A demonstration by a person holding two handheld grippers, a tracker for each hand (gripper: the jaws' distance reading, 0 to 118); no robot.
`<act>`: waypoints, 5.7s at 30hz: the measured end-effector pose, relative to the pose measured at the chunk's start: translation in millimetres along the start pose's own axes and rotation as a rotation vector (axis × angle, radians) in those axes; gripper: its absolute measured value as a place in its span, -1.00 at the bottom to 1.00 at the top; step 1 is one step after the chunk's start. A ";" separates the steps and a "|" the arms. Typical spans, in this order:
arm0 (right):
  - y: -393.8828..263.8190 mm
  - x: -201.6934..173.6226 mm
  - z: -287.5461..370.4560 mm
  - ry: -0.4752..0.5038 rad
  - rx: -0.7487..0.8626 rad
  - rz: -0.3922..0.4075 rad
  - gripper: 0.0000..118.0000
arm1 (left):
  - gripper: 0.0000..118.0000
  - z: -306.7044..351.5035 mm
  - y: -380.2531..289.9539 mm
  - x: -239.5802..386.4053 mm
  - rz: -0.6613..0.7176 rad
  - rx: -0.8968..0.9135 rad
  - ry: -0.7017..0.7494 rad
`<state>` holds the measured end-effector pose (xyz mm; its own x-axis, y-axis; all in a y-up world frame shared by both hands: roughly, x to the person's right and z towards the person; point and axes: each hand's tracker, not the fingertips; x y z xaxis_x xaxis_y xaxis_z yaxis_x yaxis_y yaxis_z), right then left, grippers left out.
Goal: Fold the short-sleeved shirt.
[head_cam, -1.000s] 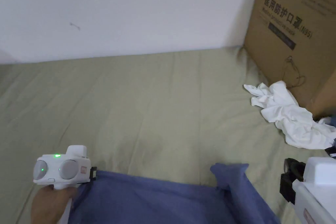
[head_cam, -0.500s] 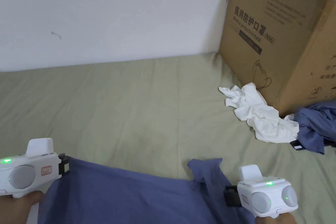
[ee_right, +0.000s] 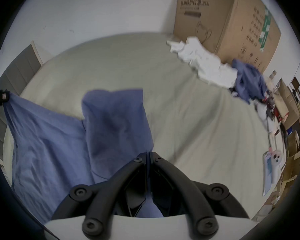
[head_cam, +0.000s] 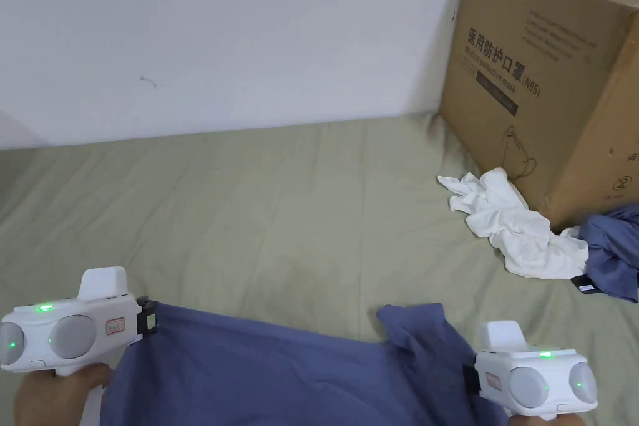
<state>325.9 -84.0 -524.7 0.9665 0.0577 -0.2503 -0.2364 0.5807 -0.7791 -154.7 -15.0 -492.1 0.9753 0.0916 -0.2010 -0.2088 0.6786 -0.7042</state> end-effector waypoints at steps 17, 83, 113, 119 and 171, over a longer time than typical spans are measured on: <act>134.7 10.9 212.4 0.050 0.632 0.015 -0.96 | -0.97 171.0 71.3 -58.0 0.061 0.340 0.080; -139.6 5.2 115.3 0.198 0.215 -0.171 -0.96 | -0.97 101.5 -213.3 -99.6 0.131 -0.082 0.159; -197.5 -28.3 116.0 0.083 -0.106 -0.101 -0.31 | 0.47 126.3 -279.3 -81.0 0.159 -0.235 0.249; -128.4 -42.5 202.5 0.123 0.260 -0.072 0.59 | 0.70 183.7 -219.6 -46.7 0.102 0.093 0.195; -109.2 -76.7 238.8 0.070 0.603 0.010 -1.00 | 0.05 142.9 -271.1 -76.3 0.208 -0.095 0.224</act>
<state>301.5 42.2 -283.1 0.9508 0.0239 -0.3088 -0.1270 0.9395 -0.3182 -162.2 -101.8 -188.5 0.8732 0.0511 -0.4846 -0.4178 0.5902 -0.6907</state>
